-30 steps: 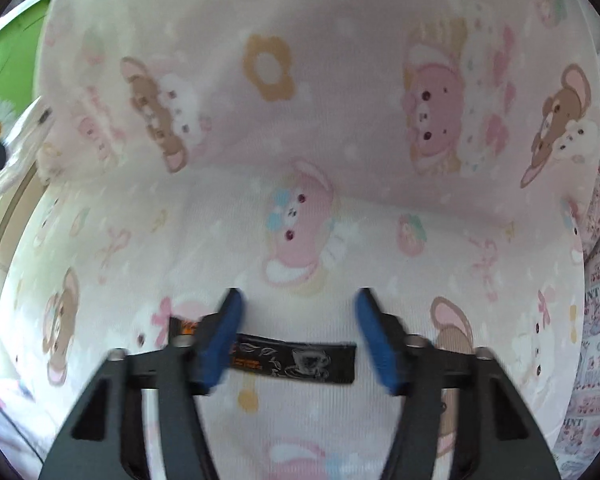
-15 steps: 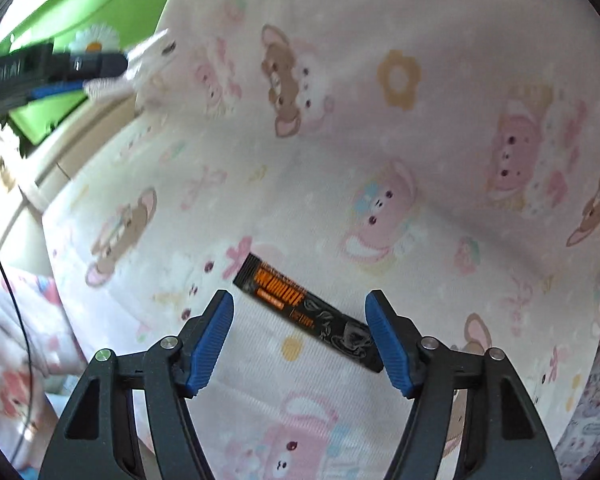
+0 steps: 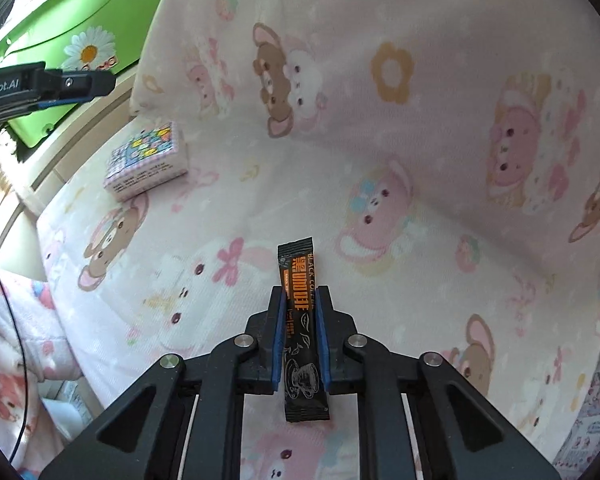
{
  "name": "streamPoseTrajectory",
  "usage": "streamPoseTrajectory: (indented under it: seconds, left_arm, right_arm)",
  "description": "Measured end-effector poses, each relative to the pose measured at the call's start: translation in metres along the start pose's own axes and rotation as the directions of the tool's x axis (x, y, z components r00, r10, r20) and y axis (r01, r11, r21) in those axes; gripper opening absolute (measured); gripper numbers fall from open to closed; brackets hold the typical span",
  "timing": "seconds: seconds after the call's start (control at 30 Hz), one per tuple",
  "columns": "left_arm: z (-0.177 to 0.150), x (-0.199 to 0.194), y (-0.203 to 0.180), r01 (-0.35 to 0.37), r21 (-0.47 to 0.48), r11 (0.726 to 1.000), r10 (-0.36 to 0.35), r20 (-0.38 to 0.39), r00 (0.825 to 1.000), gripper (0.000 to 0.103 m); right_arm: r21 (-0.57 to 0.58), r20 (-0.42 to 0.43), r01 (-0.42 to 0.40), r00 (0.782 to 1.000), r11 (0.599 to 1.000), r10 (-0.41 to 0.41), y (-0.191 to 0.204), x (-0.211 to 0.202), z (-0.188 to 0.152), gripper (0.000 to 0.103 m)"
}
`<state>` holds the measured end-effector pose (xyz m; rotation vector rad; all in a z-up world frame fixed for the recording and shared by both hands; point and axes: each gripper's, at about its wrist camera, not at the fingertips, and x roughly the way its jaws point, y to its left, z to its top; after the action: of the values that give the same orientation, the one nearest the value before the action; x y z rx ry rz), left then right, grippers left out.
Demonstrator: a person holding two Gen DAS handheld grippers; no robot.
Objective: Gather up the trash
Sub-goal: 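Carry the candy box and wrapper down over the pink wastebasket with both tools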
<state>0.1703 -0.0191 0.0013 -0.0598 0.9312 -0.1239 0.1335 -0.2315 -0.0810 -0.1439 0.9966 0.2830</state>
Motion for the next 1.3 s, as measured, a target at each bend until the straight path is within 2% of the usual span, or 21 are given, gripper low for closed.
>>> streamPoseTrajectory:
  seconds: [0.03, 0.07, 0.17, 0.23, 0.37, 0.43, 0.53, 0.6, 0.67, 0.73, 0.83, 1.07, 1.17, 1.3]
  left_arm:
    - [0.000, 0.002, 0.000, 0.001, -0.001, 1.000, -0.001, -0.012, 1.000, 0.076]
    - [-0.001, 0.004, 0.001, -0.006, -0.006, 1.000, 0.006, -0.021, 1.000, 0.087]
    - [-0.003, 0.014, -0.002, -0.045, 0.021, 0.999, 0.046, -0.058, 0.997, 0.089]
    - [-0.005, 0.028, -0.010, -0.055, 0.105, 0.993, 0.066, -0.109, 0.992, 0.096]
    - [-0.015, 0.058, -0.028, -0.123, 0.268, 0.956, 0.169, -0.155, 0.973, 0.096]
    - [-0.018, 0.070, -0.030, -0.150, 0.288, 0.946, 0.204, -0.167, 0.965, 0.096]
    - [-0.019, 0.085, -0.023, -0.167, 0.274, 0.947, 0.224, -0.191, 0.956, 0.096]
    - [-0.018, 0.090, -0.017, -0.152, 0.250, 0.956, 0.206, -0.208, 0.956, 0.093]
    - [-0.017, 0.089, -0.014, -0.110, 0.233, 0.966, 0.163, -0.222, 0.961, 0.065]
    - [-0.017, 0.089, -0.011, -0.111, 0.209, 0.971, 0.159, -0.225, 0.961, 0.053]
    - [-0.016, 0.080, -0.007, -0.154, 0.183, 0.971, 0.190, -0.199, 0.961, 0.052]
    - [-0.017, 0.033, -0.004, -0.084, 0.116, 0.990, 0.099, -0.133, 0.986, 0.052]
    - [-0.025, 0.017, -0.008, -0.073, 0.119, 0.990, 0.086, -0.105, 0.991, 0.052]
    - [-0.036, 0.002, -0.022, -0.075, 0.129, 0.989, 0.084, -0.067, 0.994, 0.052]
  right_arm:
    - [0.014, 0.009, 0.000, 1.000, 1.000, 0.000, -0.002, -0.002, 0.000, 0.005]
    - [0.042, 0.022, -0.001, 1.000, 0.999, 0.000, -0.005, -0.006, 0.001, 0.005]
    - [0.088, 0.061, -0.004, 0.998, 0.996, -0.002, -0.012, -0.021, -0.003, 0.005]
    - [0.104, 0.077, 0.007, 0.997, 0.995, -0.015, -0.016, -0.026, -0.001, 0.005]
    - [0.159, 0.079, -0.015, 0.997, 0.987, 0.002, -0.028, -0.030, 0.005, 0.005]
    - [0.161, 0.076, -0.001, 0.997, 0.987, -0.012, -0.031, -0.031, 0.007, 0.005]
    - [0.172, 0.076, -0.006, 0.997, 0.985, -0.008, -0.034, -0.029, 0.008, 0.005]
    - [0.173, 0.077, -0.003, 0.997, 0.985, -0.010, -0.035, -0.029, 0.007, 0.005]
    - [0.172, 0.079, 0.008, 0.997, 0.985, -0.022, -0.035, -0.029, 0.006, 0.005]
    - [0.170, 0.079, 0.020, 0.996, 0.985, -0.034, -0.037, -0.031, 0.005, 0.005]
    - [0.182, 0.077, 0.025, 0.996, 0.983, -0.040, -0.040, -0.031, 0.005, 0.005]
    - [0.227, 0.099, 0.016, 0.994, 0.974, -0.040, -0.043, -0.039, 0.002, 0.005]
    - [0.261, 0.113, -0.010, 0.993, 0.965, -0.020, -0.039, -0.048, -0.004, 0.005]
    - [0.234, 0.159, -0.018, 0.987, 0.972, -0.020, -0.021, -0.066, -0.007, 0.005]
